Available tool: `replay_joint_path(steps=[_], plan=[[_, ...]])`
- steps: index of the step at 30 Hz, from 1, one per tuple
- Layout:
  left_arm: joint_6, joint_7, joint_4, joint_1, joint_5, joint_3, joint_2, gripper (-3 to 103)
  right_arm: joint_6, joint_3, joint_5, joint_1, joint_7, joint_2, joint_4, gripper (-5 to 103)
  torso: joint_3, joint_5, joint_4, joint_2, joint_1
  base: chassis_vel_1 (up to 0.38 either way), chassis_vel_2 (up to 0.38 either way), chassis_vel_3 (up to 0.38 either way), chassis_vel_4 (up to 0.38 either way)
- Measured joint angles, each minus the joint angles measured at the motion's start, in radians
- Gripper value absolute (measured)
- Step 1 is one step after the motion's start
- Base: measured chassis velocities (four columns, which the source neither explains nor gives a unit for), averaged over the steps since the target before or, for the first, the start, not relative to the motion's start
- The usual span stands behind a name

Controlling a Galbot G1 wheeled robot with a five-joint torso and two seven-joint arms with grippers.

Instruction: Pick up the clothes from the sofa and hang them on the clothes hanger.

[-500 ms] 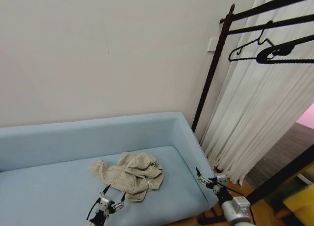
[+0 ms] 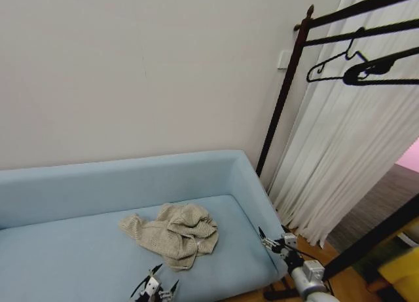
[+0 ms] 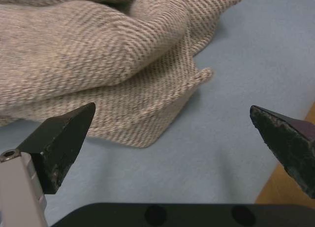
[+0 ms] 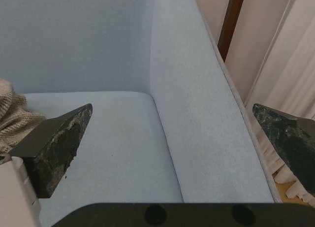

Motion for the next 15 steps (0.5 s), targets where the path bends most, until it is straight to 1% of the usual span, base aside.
replay_joint_path(steps=[2,5,7,9,14,15], plan=[[0.006,-0.007,0.01,-0.012,0.0,0.016,0.003,100,0.001,0.001,0.0,-0.001,0.0,0.0,-0.002,100,0.0,-0.0001,0.0,0.0,0.0,0.0,0.0,0.0,0.0],[0.016,-0.023,0.058,-0.062,0.001,0.058,0.012,100,0.002,0.001,0.0,0.003,0.0,0.0,-0.009,100,0.0,-0.0001,0.0002,0.0,0.0,0.0,0.0,0.0,0.0],[0.017,-0.027,0.068,-0.073,0.001,0.064,0.014,100,0.002,0.0,-0.002,0.005,0.0,0.0,-0.01,100,0.0,-0.0001,0.0002,0.0,0.0,0.0,0.0,0.0,0.0],[0.018,-0.038,0.098,-0.108,-0.001,0.085,0.02,100,0.002,-0.002,-0.009,0.01,0.001,0.001,-0.014,100,0.0,-0.0001,0.0002,0.0,0.0,0.0,0.0,0.0,0.0],[0.018,-0.043,0.147,-0.168,-0.002,0.111,0.022,100,0.001,-0.008,-0.027,0.016,0.01,0.003,-0.021,100,0.0,-0.0001,0.0002,0.0,0.0,0.0,0.0,0.0,0.0],[0.018,-0.047,0.158,-0.179,-0.002,0.116,0.021,101,0.0,-0.009,-0.029,0.015,0.011,0.002,-0.022,100,0.0,-0.0001,0.0002,0.0,0.0,0.0,0.0,0.0,0.0]])
